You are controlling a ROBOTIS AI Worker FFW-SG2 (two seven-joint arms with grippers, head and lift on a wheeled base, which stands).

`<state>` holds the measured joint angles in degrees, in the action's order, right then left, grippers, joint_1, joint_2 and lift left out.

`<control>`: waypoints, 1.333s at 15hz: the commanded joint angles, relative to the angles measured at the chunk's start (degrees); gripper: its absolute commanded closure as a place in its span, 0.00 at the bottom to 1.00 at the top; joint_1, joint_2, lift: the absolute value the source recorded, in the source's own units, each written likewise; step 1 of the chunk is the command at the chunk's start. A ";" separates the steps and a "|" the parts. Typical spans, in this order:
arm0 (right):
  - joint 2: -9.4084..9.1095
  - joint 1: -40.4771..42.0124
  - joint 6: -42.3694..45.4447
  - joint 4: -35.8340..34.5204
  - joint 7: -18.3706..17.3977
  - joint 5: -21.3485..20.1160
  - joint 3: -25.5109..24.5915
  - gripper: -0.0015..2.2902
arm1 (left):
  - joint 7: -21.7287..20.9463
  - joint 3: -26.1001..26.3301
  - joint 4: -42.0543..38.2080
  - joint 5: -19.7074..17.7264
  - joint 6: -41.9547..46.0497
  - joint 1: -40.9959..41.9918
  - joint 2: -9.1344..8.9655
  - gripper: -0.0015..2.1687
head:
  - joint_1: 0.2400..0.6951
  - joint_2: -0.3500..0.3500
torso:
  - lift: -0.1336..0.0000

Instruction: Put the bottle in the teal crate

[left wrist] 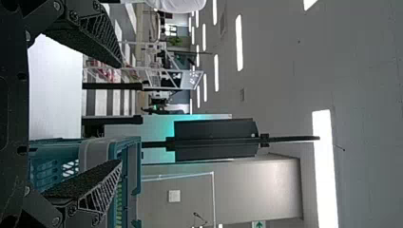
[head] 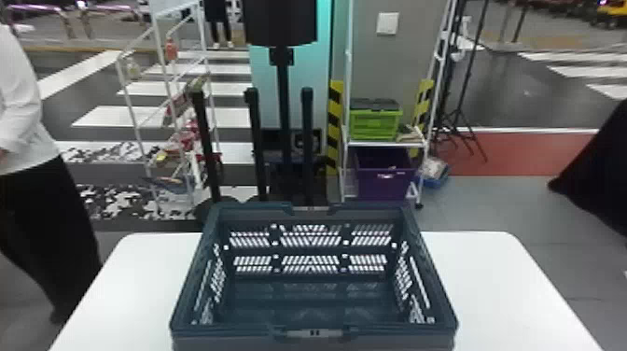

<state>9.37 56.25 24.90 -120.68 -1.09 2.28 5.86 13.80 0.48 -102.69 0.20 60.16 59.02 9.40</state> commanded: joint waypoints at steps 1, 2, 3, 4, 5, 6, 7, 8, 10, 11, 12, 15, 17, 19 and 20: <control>0.03 0.00 0.10 0.01 0.04 0.00 0.12 0.81 | 0.00 -0.04 -0.23 -0.02 0.00 0.05 0.00 0.09 | 0.57 0.50 | 1.00; 0.03 0.00 0.10 0.01 0.13 0.00 0.12 0.81 | 0.00 0.05 -0.23 -0.02 0.00 0.05 0.00 0.09 | 0.57 0.50 | 1.00; -0.06 0.00 0.10 0.01 0.74 0.26 0.12 0.81 | 0.00 -0.04 -0.14 -0.02 0.00 0.05 0.00 0.09 | 0.57 0.50 | 1.00; -0.06 0.00 0.10 0.01 0.74 0.35 0.12 0.81 | 0.00 0.05 -0.05 -0.02 0.00 0.05 0.00 0.09 | 0.57 0.50 | 1.00; -0.06 0.00 0.10 0.01 0.74 0.35 0.12 0.81 | 0.00 0.05 0.03 -0.02 0.17 0.14 -0.09 0.09 | 0.57 0.50 | 1.00; -0.06 0.00 0.10 -0.08 0.74 0.35 0.12 0.81 | 0.00 -0.04 0.03 -0.02 0.17 0.14 -0.09 0.09 | 0.57 0.50 | 1.00; -0.06 0.00 -0.08 0.01 0.74 0.35 0.12 0.81 | 0.00 0.05 0.03 -0.02 0.00 0.14 -0.09 0.09 | 0.57 0.50 | 1.00; -0.06 -0.09 -0.08 0.01 0.74 0.35 0.12 0.81 | 0.00 0.05 0.12 -0.02 0.17 0.22 -0.09 0.09 | 0.57 0.50 | 1.00; -0.06 -0.09 -0.08 0.01 0.74 0.44 0.12 0.81 | 0.00 0.05 0.03 -0.02 0.00 0.14 -0.09 0.09 | 0.57 0.50 | 1.00; -0.06 -0.09 -0.08 -0.08 0.74 0.44 -0.06 0.81 | 0.00 -0.04 -0.05 -0.02 0.00 0.22 -0.09 0.09 | 0.57 0.50 | 1.00; 0.12 -0.26 -0.08 -0.26 0.83 0.88 -0.41 0.81 | 0.00 -0.04 -0.05 -0.02 0.17 0.22 -0.09 0.09 | 0.57 0.50 | 1.00; 0.03 -1.49 -0.78 -2.72 5.31 3.69 -3.66 0.81 | 0.00 -0.04 0.21 -0.11 0.00 0.14 0.00 0.09 | 0.57 0.50 | 1.00; 0.03 -2.99 -3.42 -5.53 6.89 3.78 -5.24 0.81 | 0.00 -0.04 0.56 -0.20 0.00 0.05 0.00 0.09 | 0.57 0.50 | 1.00; -0.06 -5.62 -10.45 -8.08 9.00 5.63 -7.88 0.81 | -0.09 -0.30 0.82 -0.64 0.17 0.05 0.00 0.09 | 0.57 0.50 | 1.00; -0.06 -7.73 -13.79 -8.69 11.11 7.91 -9.38 0.81 | -0.09 -0.48 0.82 -0.81 0.17 -0.04 0.09 0.09 | 0.57 0.50 | 1.00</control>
<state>9.34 51.19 16.22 -128.07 8.63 7.65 -1.42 13.71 0.23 -101.96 -0.38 60.30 59.05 9.42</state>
